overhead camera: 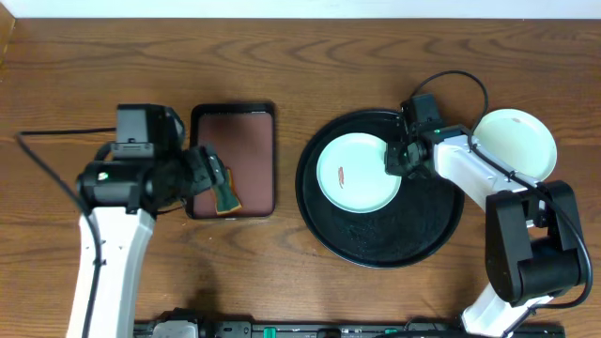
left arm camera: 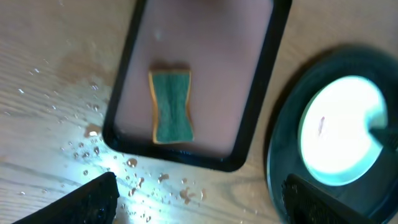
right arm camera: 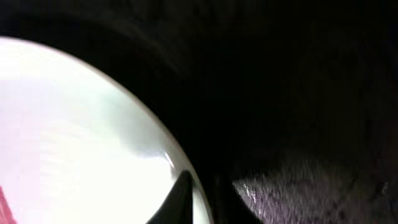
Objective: Clean dirty plates on tray and stack at the side
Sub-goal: 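Grasp the remaining pale green plate rim on the black tray with right gripper, then grasp the sponge with the left gripper and lift it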
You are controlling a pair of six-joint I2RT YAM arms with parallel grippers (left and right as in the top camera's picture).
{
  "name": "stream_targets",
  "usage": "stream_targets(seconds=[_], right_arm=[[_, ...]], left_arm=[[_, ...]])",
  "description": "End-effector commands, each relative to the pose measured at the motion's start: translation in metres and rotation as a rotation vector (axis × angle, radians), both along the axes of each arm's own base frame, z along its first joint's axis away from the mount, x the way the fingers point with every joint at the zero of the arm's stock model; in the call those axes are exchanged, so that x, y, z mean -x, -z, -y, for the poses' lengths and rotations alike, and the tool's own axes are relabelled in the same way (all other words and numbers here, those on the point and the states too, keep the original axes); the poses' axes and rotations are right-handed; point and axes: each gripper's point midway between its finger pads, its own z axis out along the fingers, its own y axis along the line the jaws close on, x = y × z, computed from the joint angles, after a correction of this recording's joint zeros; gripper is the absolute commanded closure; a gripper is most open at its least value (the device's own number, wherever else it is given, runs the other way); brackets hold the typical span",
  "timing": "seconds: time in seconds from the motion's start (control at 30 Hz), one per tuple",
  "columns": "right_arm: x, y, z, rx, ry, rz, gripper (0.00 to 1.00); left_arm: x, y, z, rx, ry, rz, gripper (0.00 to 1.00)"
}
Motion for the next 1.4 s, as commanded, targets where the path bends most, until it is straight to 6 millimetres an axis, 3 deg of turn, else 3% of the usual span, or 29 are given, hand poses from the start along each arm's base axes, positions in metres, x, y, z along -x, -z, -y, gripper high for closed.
stream_targets(seconds=[0.0,0.23,0.3,0.37,0.53,0.63,0.67,0.8,0.97,1.07,1.23,1.37], right_arm=[[0.011,0.023,0.003,0.021,-0.009,-0.044,0.99],[0.015,0.024,0.004,0.024,-0.009,-0.062,0.99],[0.015,0.024,0.004,0.024,-0.010,-0.064,0.99],[0.015,0.024,0.004,0.025,-0.010,-0.065,0.99],[0.016,0.025,0.004,0.025,-0.010,-0.069,0.99],[0.016,0.025,0.004,0.025,-0.010,-0.068,0.99],[0.016,0.025,0.004,0.025,-0.010,-0.068,0.99],[0.016,0.025,0.004,0.025,-0.010,-0.068,0.99],[0.016,0.025,0.004,0.026,-0.010,-0.069,0.99],[0.016,0.025,0.004,0.025,-0.010,-0.068,0.99],[0.016,0.025,0.004,0.026,-0.010,-0.069,0.99],[0.016,0.025,0.004,0.026,-0.010,-0.069,0.99]], left_arm=[[0.001,0.039,-0.015,-0.075,-0.088,-0.111,0.15],[-0.023,0.106,-0.002,-0.072,-0.044,-0.216,0.20],[-0.029,0.125,0.003,-0.094,-0.020,-0.244,0.26],[-0.031,0.145,0.000,-0.141,-0.040,-0.289,0.41],[-0.024,0.179,-0.003,-0.169,-0.070,-0.388,0.50],[-0.018,0.195,-0.003,-0.173,-0.065,-0.444,0.68],[-0.016,0.197,-0.003,-0.170,-0.063,-0.454,0.89],[-0.019,0.188,0.008,-0.109,-0.053,-0.448,0.92],[-0.035,0.154,0.011,-0.102,-0.038,-0.393,0.93],[-0.042,0.136,0.026,-0.073,0.005,-0.351,0.93],[-0.060,0.103,0.093,-0.004,0.133,-0.241,0.93],[-0.071,0.095,0.153,0.092,0.177,-0.143,0.93]])
